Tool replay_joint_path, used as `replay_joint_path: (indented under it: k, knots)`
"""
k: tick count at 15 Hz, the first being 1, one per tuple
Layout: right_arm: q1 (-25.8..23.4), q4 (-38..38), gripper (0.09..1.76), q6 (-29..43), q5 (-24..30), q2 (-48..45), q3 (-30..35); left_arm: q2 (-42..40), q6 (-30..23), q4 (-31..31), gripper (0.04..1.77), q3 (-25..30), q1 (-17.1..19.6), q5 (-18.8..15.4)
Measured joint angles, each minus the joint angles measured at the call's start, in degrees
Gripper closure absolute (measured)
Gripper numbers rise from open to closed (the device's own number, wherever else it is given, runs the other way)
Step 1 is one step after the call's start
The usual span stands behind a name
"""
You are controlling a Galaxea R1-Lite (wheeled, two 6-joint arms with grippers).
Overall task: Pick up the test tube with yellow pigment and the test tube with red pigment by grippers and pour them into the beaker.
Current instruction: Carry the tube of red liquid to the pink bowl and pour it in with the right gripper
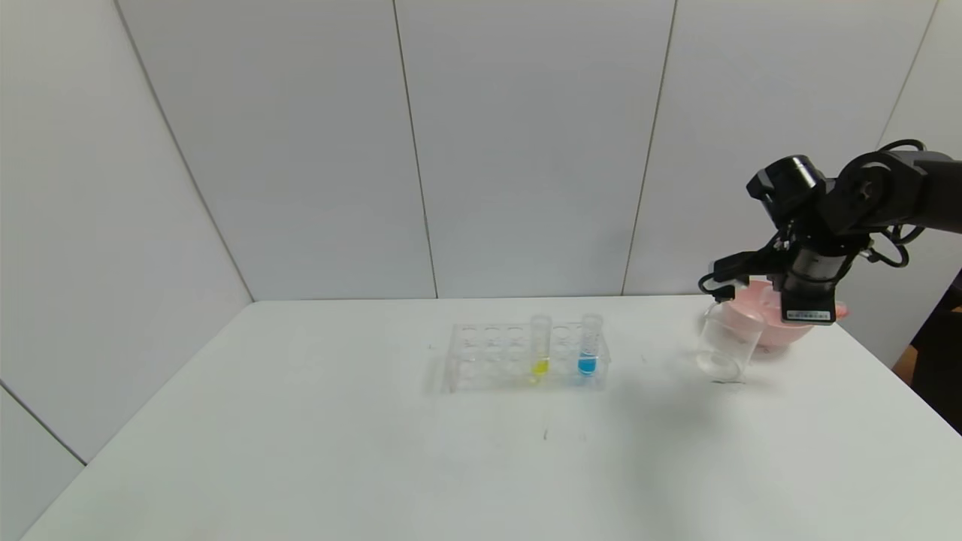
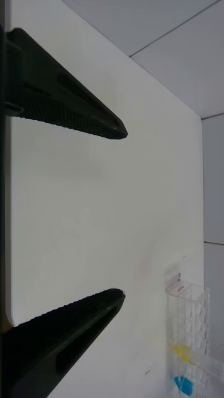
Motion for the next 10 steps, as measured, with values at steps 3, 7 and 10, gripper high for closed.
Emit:
replay_joint_path:
  k: [3,7,10]
  knots:
    - [0.6,-0.6,1.36,-1.5,-4.3,0.6,0.0,0.0,0.0,0.0,0.09,0.0,0.0,0.0]
    - [1.7,-1.3,1.36,-3.1,-5.0,1.1,0.0,0.0,0.0,0.0,0.09,0.0,0.0,0.0]
    - [2.9,-0.8,1.36,-5.6,-8.7,1.2,0.0,0.0,0.0,0.0,0.09,0.0,0.0,0.0]
